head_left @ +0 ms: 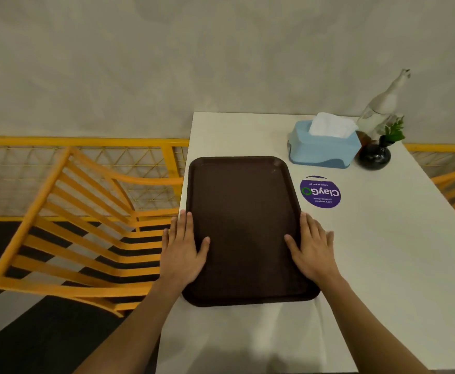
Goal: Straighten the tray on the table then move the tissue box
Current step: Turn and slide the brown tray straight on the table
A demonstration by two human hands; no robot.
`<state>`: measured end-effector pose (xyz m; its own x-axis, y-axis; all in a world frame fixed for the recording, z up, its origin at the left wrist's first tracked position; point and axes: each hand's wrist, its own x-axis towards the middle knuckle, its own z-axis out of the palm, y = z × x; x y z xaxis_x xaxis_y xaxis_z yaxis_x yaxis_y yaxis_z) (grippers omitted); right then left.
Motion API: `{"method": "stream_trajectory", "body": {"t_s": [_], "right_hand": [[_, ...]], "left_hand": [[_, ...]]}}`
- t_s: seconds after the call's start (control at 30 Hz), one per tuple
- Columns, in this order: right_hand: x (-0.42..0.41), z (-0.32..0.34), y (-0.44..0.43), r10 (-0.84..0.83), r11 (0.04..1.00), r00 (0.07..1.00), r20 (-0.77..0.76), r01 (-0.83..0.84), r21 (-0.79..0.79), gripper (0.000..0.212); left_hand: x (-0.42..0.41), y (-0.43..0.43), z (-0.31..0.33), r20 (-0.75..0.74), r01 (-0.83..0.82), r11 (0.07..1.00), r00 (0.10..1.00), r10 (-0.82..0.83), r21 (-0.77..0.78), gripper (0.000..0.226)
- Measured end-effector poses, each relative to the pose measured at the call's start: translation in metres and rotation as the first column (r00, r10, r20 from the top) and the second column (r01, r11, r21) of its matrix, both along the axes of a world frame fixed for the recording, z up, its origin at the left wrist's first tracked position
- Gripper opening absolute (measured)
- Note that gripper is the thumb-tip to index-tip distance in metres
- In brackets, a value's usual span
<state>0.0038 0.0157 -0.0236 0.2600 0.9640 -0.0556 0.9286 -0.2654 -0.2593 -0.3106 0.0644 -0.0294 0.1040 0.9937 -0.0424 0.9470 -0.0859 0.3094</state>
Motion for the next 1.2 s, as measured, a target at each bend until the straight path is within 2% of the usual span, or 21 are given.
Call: {"method": "stream_trajectory", "body": {"t_s": [0.17,0.4,1.2], "right_hand": [[-0.010,-0.005,-0.015,-0.028,0.999,0.999,-0.026,0.027,-0.021,0.079],[-0.005,0.001,0.009,-0.019,0.997,0.999,-0.026,0.017,-0.073,0.079],[-0.004,-0.005,0.003,-0.021,0.998,0.999,-0.045,0.018,-0.054,0.080]], "left_hand": [[-0.012,-0.002,-0.005,0.022,0.006,1.000,1.000,-0.006,0.000,0.085],[-0.008,0.020,-0.002,0.049,0.011,1.000,0.999,-0.010,-0.006,0.086],[-0.010,0.013,-0.006,0.085,-0.016,1.000,0.996,0.018,-0.026,0.087]]}}
